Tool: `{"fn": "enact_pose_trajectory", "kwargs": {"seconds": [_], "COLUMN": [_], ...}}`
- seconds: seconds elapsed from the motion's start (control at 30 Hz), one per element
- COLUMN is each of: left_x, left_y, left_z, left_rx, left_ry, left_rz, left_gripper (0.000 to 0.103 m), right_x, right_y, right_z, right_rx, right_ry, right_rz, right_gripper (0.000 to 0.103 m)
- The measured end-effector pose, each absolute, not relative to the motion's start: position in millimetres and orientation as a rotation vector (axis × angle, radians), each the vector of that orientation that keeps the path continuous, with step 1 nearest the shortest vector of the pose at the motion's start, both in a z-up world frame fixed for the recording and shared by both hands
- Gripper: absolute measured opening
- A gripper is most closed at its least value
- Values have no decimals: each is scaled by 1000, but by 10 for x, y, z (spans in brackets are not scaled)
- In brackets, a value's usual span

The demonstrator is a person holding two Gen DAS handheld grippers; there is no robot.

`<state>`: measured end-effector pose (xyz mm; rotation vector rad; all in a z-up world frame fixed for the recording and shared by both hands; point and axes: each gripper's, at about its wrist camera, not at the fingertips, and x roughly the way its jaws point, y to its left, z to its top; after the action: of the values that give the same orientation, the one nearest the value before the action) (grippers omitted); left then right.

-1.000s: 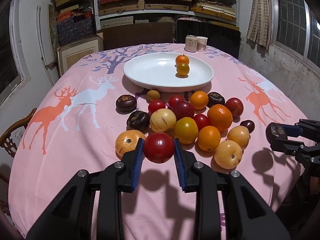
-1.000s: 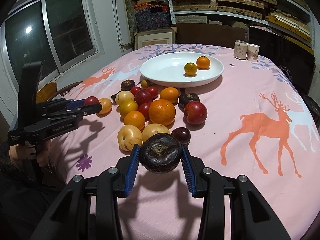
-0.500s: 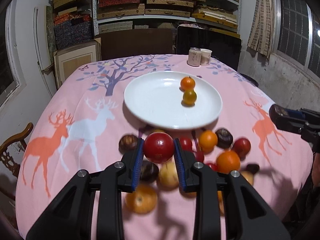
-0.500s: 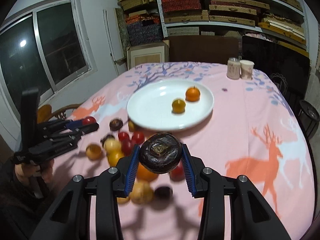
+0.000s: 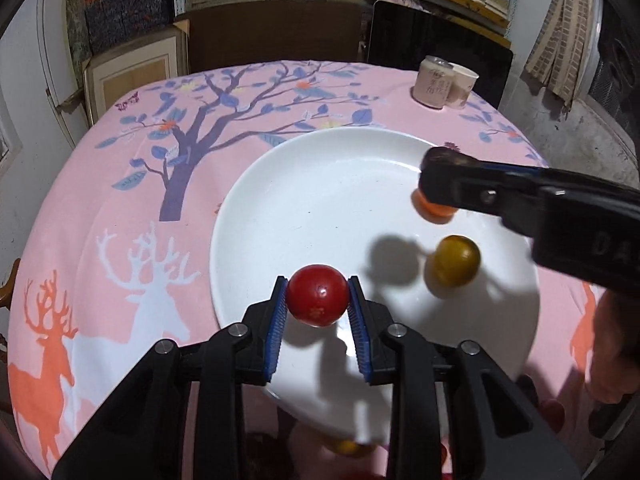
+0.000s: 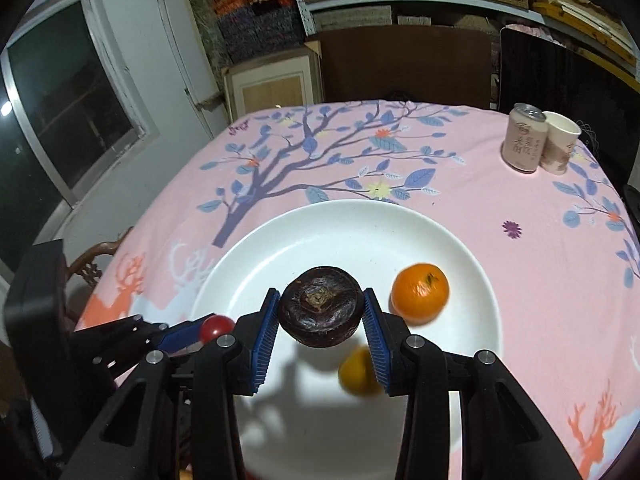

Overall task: Organize fruits
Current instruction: 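Place red and purple tomatoes on the white plate with both tools, then grasp the large orange-yellow tomato with the left tool while the right grasps a dark red tomato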

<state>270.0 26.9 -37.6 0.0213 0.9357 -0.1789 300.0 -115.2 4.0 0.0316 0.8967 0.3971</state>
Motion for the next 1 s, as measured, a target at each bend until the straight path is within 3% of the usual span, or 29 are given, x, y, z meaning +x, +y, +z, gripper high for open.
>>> {"fn": "enact_pose_trajectory", "kwargs": {"seconds": [0.03,0.07,0.17,0.3,0.43,0.63,0.93,1.0], "left_x": [2726,2732,2637,2412,1885,876,352,403], "left_y": [281,296,352,392,451,587,646,624], "left_z": [-383,-374,-275,-147,-64,-110,-562,-633], "left_rx": [12,3,-11,-15,18,89,169,162], "left_ry": [938,935,876,865,837,793,830,846], "left_rz": [-186,-190,-176,-181,-201,-223,-156,-146], "left_gripper": [37,52,70,71,83,90,90,84], "right_x": [3021,3021,2930,2686,2165,1149,388,348], "right_y": [-1143,-1149,-1184,-1331,-1530,-1891,-2260,-2244], "right_z": [31,42,121,255,293,140,-312,-360], "right_rx": [32,35,26,29,5,-28,87,74], "right_ry": [894,881,846,821,813,768,783,795], "right_rz": [393,385,384,373,371,356,318,309], "right_gripper": [53,57,59,59,59,61,62,62]}}
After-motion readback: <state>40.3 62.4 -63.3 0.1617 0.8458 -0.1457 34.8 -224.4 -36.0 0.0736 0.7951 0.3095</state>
